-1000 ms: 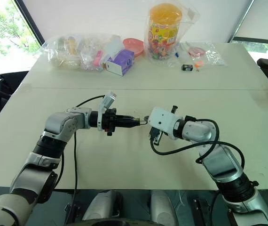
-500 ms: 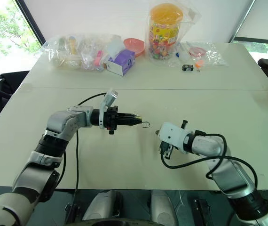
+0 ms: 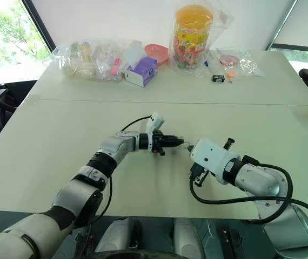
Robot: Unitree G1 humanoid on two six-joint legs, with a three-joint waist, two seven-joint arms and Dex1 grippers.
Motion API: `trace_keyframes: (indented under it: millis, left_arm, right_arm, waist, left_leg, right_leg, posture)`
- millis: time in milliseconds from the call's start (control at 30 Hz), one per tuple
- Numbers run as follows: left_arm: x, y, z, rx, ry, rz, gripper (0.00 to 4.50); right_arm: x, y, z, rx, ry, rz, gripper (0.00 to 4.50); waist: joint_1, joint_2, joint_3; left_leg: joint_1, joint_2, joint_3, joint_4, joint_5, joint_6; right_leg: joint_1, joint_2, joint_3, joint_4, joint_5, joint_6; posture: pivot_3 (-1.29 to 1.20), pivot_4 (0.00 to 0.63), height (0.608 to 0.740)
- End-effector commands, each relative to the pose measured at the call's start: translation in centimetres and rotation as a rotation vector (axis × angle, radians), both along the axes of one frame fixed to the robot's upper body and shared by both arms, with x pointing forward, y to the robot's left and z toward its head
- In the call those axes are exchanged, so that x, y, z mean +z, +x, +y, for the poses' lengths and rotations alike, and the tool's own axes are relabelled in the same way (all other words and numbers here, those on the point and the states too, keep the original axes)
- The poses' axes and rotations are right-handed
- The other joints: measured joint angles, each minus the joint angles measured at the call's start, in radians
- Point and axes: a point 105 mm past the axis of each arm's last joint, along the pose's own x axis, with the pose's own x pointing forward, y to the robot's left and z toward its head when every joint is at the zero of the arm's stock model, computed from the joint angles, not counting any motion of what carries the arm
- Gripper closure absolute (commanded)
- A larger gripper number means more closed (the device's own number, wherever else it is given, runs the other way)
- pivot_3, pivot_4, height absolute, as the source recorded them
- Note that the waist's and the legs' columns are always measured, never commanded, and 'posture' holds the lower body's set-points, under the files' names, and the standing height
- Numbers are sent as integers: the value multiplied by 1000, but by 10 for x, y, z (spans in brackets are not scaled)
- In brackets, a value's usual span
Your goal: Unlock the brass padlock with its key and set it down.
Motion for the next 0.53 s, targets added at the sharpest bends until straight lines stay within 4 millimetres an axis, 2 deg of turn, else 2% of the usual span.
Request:
trace_keyframes:
  millis: [33, 133, 300, 433, 533]
  left_arm:
    - [1, 3, 14, -7, 15, -5, 1638]
    - [6, 2, 26, -35, 20, -21, 112]
    - [32, -14, 58, -148, 17, -99, 23]
    - [39, -33, 78, -234, 80, -206, 23]
    - [47, -41, 85, -249, 75, -224, 23]
  right_arm:
    - [10, -4, -1, -10, -3, -42, 4500]
    - [8, -5, -2, -13, -8, -31, 4500]
    - [4, -5, -11, -16, -39, 2, 4500]
    - [5, -3, -20, -22, -70, 9, 4500]
    - [6, -1, -22, -18, -73, 14, 4500]
  waist:
    - [-1, 0, 0]
    - [-7, 0, 0]
    - [-27, 0, 0]
    - [-16, 0, 0]
    - [-14, 0, 0]
  left_leg:
    - [0, 0, 0, 0, 0, 0]
    - [0, 0, 0, 0, 0, 0]
    - [1, 3, 0, -1, 0, 0]
    - [0, 2, 0, -1, 0, 0]
    - [0, 1, 0, 0, 0, 0]
  right_leg:
    - [0, 0, 0, 0, 0, 0]
    - [0, 0, 0, 0, 0, 0]
    - [0, 2, 0, 1, 0, 0]
    - [0, 1, 0, 0, 0, 0]
    - [0, -1, 1, -1, 0, 0]
  posture:
    - [0, 150, 735]
    - [0, 150, 735]
    - [0, 150, 735]
    - [0, 150, 735]
    - [0, 150, 735]
